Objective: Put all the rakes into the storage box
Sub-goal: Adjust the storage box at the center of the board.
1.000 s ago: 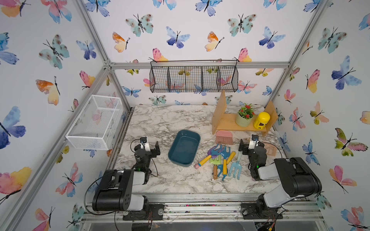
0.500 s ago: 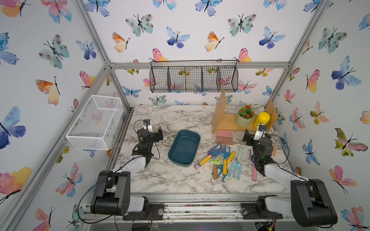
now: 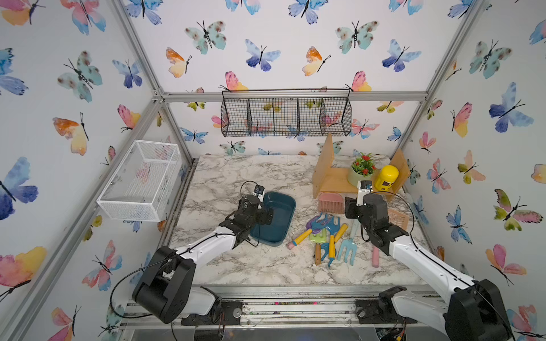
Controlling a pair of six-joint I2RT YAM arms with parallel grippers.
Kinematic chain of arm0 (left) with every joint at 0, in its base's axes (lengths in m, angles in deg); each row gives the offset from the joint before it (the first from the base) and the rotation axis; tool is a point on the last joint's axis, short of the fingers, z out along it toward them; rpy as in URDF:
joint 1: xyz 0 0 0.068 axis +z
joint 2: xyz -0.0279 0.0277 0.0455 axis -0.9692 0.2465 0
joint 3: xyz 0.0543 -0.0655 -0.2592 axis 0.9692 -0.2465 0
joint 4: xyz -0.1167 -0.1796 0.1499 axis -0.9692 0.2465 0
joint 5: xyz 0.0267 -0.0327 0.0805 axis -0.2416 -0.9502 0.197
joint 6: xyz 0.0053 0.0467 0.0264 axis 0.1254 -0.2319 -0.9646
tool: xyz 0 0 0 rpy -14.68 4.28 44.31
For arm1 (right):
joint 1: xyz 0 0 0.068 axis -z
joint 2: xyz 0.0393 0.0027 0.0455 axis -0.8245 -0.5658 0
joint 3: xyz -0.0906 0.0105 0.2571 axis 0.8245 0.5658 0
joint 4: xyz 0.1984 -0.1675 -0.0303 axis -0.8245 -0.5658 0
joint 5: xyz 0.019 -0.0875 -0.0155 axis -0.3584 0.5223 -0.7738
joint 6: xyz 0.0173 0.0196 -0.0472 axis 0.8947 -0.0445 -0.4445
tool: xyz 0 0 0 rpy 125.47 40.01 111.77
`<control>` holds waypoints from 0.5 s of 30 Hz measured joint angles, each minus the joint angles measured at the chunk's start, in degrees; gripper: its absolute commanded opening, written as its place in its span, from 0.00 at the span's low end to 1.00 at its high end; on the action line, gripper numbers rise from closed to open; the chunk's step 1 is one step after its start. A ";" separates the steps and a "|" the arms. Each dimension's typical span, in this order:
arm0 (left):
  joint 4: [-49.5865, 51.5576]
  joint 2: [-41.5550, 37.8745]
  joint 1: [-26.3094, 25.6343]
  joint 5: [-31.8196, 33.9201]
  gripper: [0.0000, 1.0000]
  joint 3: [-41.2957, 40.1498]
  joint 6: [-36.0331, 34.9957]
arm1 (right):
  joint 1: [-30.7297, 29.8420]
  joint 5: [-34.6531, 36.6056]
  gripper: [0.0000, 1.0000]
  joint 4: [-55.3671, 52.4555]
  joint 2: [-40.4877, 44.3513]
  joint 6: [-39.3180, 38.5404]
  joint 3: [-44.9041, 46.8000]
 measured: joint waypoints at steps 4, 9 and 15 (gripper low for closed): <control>3.82 1.53 0.72 3.37 0.99 0.87 0.28 | -0.83 2.12 0.36 -2.84 -3.74 0.39 -3.10; 6.51 8.11 1.31 4.24 0.97 4.11 0.74 | -1.68 2.43 0.34 -2.99 -7.21 0.20 -7.69; 9.16 13.64 3.34 3.21 0.49 7.15 2.25 | -4.63 4.35 0.32 -3.10 -8.35 0.61 -9.18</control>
